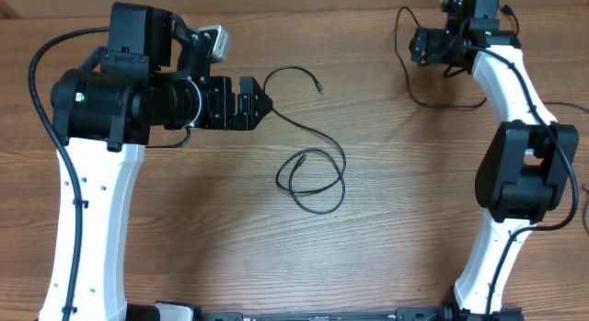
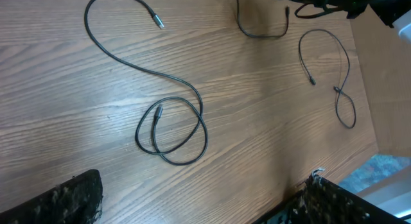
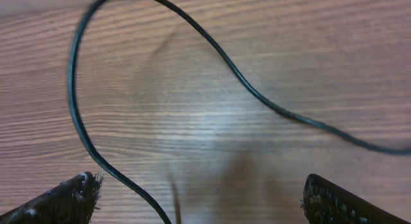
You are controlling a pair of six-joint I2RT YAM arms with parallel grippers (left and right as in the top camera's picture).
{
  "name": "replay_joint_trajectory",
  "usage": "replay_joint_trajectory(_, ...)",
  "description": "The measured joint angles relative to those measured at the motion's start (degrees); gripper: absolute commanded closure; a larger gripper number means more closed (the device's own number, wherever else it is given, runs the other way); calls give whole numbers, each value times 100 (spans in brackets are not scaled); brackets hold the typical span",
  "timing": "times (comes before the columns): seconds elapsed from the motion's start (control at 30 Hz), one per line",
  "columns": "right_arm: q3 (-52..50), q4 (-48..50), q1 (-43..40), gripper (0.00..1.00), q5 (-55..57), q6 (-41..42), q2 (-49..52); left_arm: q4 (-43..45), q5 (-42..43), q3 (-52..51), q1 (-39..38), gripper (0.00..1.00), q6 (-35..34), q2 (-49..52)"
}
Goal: Untangle cables
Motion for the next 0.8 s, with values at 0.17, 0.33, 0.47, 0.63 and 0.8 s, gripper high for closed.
replay_joint_trajectory(0.17,7,-953,0,0,214,719,-225,35,-15,-378,0,0,0,-4)
replay_joint_trajectory(0.33,9,-2192,48,0,68,1143,-918,435,-125,-955,-11,1,-48,-4)
replay_joint_trajectory(0.47,37,-2723,164,0,-391,1143,-1447,933,-188,-1556,-87,1,-203,0)
replay_joint_trajectory(0.63,28,-3193,527,0,-1781,44,-1620,966,-859,-2011,-111,0,-728,2)
replay_joint_trajectory(0.8,-745,-2898,1261,2,-2347,-1246,-1620,734,-1510,-2033,-111,1,-1108,2)
